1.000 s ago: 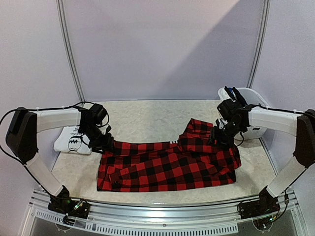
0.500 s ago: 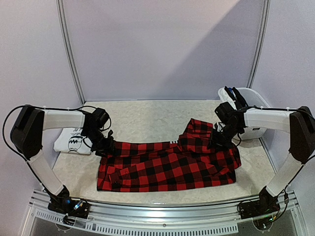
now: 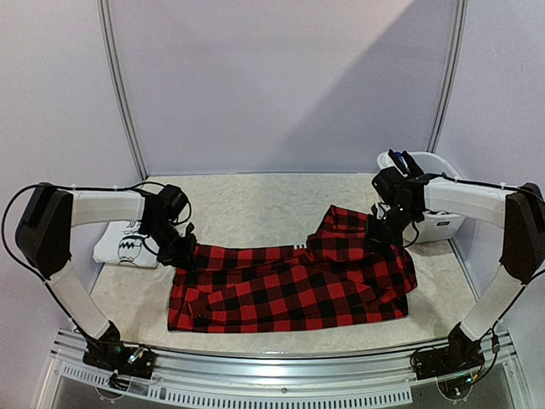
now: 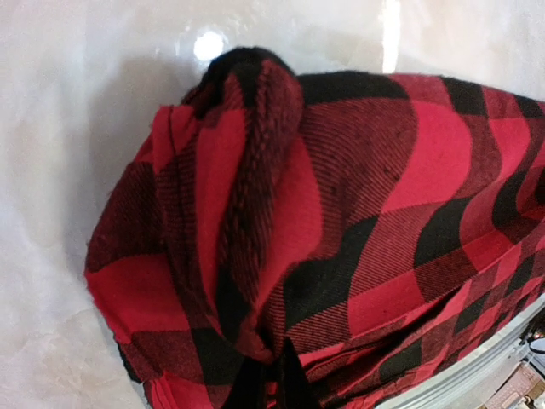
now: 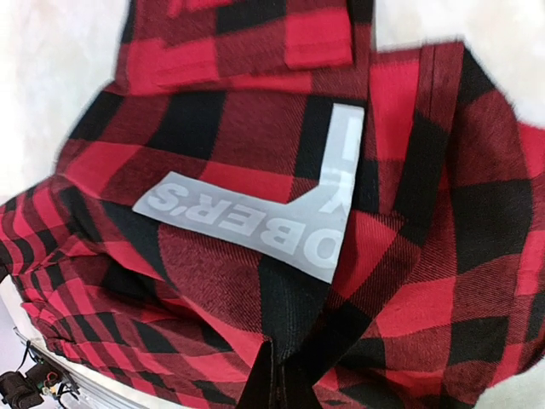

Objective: Fold and stack the mixed laundry pile
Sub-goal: Fold the 1/3-folded shirt at the center of the board.

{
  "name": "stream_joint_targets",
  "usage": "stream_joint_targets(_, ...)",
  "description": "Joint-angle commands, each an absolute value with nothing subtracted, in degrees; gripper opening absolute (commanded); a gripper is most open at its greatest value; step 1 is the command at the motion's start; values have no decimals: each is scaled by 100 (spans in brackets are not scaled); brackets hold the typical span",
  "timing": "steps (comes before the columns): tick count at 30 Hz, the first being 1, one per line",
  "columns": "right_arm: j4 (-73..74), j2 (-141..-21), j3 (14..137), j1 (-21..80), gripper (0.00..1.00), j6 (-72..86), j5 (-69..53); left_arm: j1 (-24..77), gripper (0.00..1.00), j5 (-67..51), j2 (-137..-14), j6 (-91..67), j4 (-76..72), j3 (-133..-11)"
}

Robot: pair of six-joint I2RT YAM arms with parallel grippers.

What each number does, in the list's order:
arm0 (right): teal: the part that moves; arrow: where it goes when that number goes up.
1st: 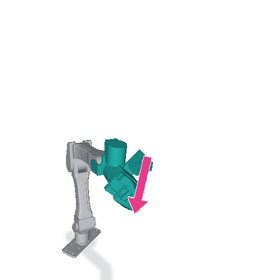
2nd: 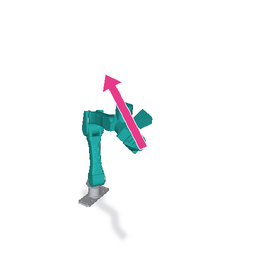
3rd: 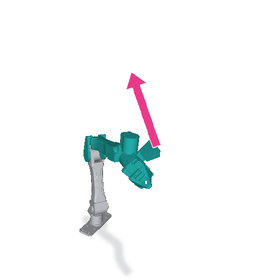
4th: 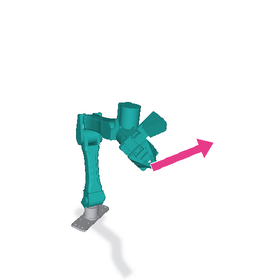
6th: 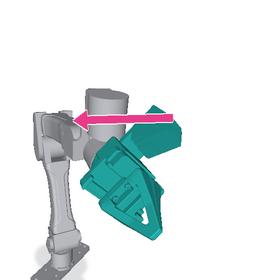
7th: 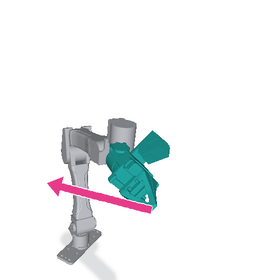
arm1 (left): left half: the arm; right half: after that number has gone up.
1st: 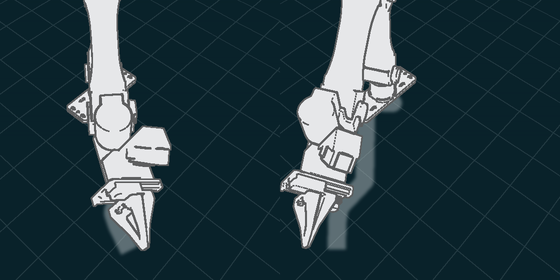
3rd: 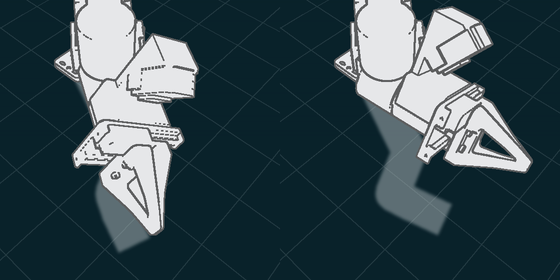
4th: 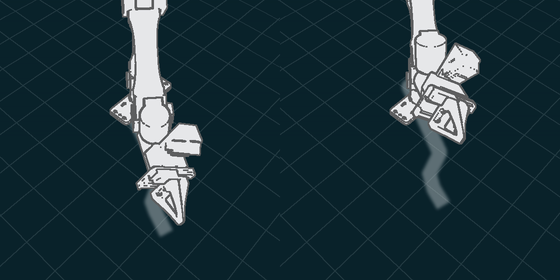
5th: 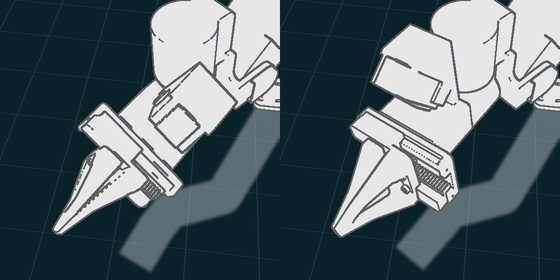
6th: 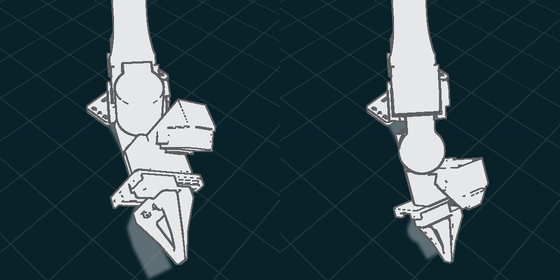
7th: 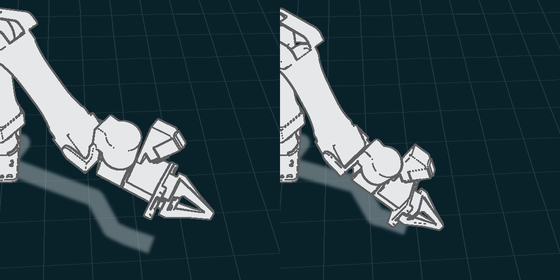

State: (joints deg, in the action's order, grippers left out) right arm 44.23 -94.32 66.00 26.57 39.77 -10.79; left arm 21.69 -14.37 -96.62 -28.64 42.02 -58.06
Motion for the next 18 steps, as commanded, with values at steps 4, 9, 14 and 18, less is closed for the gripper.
stream_joint_targets(4,5527,-9065,7495,2641,0,3552,-592,2136,0,-1313,-9027,-2970,4985,-6439)
stream_joint_targets(9,5930,-8864,7684,2646,0,3412,-344,2145,0,-1593,-8915,-3123,5201,-6462)
stream_joint_targets(14,6007,-8785,7561,2641,0,3291,-154,2217,0,-1765,-8891,-3390,5336,-6306)
stream_joint_targets(18,5666,-8838,7251,2641,0,3300,-385,2327,0,-1780,-9097,-3463,5424,-6093)
